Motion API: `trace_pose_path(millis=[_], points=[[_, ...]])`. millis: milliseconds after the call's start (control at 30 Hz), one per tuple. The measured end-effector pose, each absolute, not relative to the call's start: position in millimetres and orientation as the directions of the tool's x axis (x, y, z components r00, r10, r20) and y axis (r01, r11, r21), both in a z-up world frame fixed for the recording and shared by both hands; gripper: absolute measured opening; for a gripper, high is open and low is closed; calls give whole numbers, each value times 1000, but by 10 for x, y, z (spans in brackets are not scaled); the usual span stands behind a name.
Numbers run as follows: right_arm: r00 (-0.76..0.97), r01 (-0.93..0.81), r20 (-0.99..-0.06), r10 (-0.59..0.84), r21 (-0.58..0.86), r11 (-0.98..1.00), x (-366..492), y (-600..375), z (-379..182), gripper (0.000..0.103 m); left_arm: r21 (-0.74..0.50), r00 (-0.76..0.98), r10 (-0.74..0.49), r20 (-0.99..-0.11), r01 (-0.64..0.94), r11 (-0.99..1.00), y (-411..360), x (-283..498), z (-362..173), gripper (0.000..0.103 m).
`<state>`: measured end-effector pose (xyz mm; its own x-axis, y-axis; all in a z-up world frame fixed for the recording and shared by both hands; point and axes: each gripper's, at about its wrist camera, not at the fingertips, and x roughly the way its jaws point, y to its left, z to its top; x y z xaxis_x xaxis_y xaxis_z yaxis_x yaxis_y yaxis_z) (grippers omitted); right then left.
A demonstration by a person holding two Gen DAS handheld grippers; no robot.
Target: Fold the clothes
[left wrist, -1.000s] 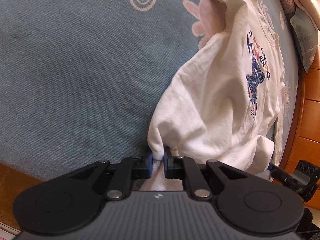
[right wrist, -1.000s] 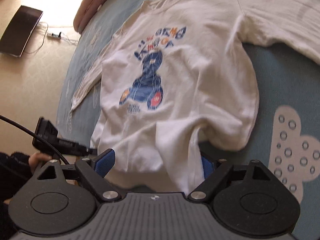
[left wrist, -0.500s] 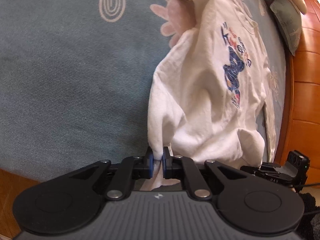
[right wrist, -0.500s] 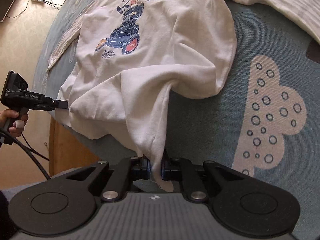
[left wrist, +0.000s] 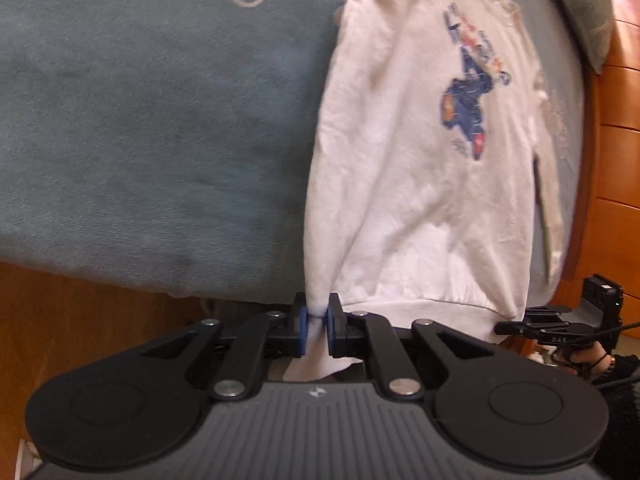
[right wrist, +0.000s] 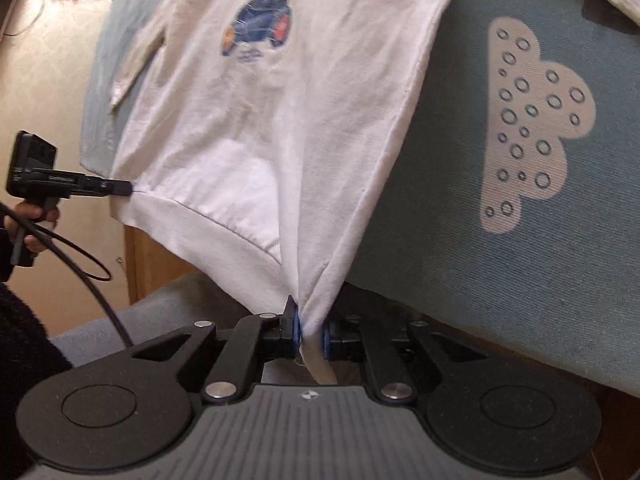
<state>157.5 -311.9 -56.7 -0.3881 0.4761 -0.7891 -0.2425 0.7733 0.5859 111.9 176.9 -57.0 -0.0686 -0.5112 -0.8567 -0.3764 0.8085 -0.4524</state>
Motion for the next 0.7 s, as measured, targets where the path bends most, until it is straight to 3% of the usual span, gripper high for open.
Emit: trace_pose_path(millis=[133,267,333,500,700], points=[[-382,-350,-859,339,475,808,1610,-3170,-559,24,-388,-92,-445,-891,-355,851,1926,1138,-534,7],[-212,-283,-877,431,477,832,2014,-3344,-302,39,-419,51,-427,-903,-328,847,2058,1487,-350,12],[-95,-242,-876,473,481,842,2272,-3380,-236,48,-467,147,-444,-884,-336,818,2113,1748,-353,20],[137,0,-787,601,607,795,2814,-3494,-487,60,-660,391,-534,-749,-387,644,2190,2361,-599,38],[299,285,-710,638,704,650,2967,-3648,-882,61,-690,478,-499,-723,-455,564,2219,2681,-865,42]])
